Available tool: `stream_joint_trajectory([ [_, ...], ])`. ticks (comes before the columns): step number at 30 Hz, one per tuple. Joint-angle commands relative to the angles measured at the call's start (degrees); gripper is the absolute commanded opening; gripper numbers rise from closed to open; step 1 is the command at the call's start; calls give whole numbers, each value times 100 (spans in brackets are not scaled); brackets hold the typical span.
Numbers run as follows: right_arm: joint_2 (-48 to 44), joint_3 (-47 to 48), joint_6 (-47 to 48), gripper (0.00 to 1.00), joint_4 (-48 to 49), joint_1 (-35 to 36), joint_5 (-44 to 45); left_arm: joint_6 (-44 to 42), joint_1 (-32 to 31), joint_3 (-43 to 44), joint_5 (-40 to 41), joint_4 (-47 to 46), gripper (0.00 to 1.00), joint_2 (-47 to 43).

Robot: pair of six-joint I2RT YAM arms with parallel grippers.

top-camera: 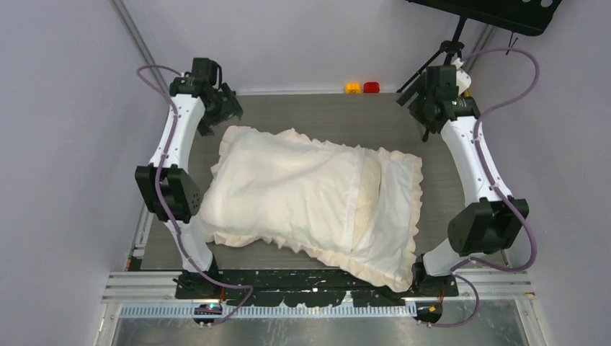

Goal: Remove the pillowcase from the pillow

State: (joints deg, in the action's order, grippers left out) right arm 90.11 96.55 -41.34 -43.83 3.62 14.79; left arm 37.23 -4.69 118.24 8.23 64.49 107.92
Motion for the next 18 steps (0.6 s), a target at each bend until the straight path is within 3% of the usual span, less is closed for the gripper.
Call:
stream_joint_trajectory([
  [1,-1431,-724,437,90,682,-14,-557,123,-59,-603,-619,-57,100,-1455],
  [8,-2426,-2632,16,91,1558,-16,-1377,220,-360,-3180,-2343,-1647,100,-3300],
  [14,-2736,-3629,-85,91,1334,-19,-2038,519,-652,-5049,-3118,-2133,100,-3956],
  [18,-2895,-4392,-226,91,1218,-14,-2318,555,-657,-5925,-3176,-2320,100,-3941],
])
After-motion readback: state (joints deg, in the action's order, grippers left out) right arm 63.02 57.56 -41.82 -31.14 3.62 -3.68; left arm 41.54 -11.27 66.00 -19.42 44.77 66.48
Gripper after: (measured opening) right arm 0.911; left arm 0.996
